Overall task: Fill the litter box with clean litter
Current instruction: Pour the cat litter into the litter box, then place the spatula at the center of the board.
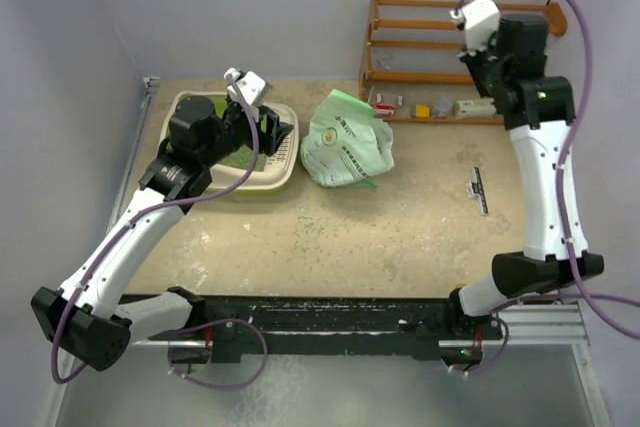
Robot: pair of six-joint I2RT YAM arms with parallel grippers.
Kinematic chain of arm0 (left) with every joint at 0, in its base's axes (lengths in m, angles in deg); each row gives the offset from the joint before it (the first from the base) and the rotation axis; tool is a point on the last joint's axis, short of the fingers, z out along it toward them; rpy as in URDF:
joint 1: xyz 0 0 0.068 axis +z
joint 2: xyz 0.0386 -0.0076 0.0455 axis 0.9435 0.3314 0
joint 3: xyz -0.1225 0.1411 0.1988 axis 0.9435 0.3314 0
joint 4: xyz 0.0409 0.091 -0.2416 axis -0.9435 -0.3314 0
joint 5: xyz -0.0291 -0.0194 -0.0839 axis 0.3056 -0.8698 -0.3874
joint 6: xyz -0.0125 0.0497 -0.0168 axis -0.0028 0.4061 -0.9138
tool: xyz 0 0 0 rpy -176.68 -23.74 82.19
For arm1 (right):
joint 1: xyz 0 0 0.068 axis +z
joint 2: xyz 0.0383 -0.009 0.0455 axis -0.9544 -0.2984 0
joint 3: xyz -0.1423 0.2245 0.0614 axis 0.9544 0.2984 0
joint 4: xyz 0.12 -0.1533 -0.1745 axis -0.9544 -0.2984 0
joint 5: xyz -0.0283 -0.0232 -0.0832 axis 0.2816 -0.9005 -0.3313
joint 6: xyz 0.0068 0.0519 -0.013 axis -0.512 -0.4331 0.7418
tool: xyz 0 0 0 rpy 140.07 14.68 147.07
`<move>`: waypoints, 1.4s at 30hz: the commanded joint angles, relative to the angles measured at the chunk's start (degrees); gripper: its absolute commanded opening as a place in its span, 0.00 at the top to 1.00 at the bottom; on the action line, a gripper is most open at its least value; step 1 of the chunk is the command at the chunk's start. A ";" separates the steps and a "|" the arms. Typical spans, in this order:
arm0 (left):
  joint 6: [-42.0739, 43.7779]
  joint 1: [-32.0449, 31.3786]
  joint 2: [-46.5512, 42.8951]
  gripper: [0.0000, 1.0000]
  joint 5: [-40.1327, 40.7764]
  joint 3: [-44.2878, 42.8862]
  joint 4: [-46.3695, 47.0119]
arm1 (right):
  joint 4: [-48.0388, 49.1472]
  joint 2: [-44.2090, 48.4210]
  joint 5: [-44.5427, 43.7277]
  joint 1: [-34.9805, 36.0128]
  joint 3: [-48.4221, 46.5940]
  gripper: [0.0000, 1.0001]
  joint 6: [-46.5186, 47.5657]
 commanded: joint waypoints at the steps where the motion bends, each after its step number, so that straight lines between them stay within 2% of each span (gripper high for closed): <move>1: -1.10 0.22 1.77 0.37 -3.29 -3.93 4.94 | -1.69 9.13 2.08 -7.62 8.19 1.00 -3.38; 3: -1.62 0.23 3.17 0.37 -4.63 -4.89 5.42 | -2.29 11.33 5.60 -12.51 13.02 1.00 -5.77; 7: -2.30 0.18 6.33 0.37 -6.81 -7.58 5.34 | -4.05 12.78 19.13 -25.95 21.28 1.00 -10.81; 10: -2.37 0.22 7.88 0.37 -7.98 -8.89 5.11 | -6.10 12.74 26.47 -31.77 24.53 1.00 -12.75; 15: -3.49 0.23 9.25 0.37 -9.39 -9.67 5.30 | -8.94 14.02 36.74 -32.29 29.18 1.00 -12.60; 22: -5.26 0.22 10.59 0.37 -10.52 -8.72 6.67 | -12.02 16.01 44.21 -32.28 36.46 1.00 -12.13; 26: -6.15 0.22 11.13 0.37 -11.56 -7.50 8.65 | -7.37 16.27 43.71 -32.33 42.91 1.00 -13.49; 36: -6.07 0.23 12.14 0.36 -13.79 -6.15 10.78 | 6.86 14.65 46.97 -32.37 50.72 1.00 -22.72; 42: -3.80 0.23 14.74 0.32 -13.34 -6.46 10.68 | 9.67 11.28 49.57 -32.30 55.33 1.00 -24.05</move>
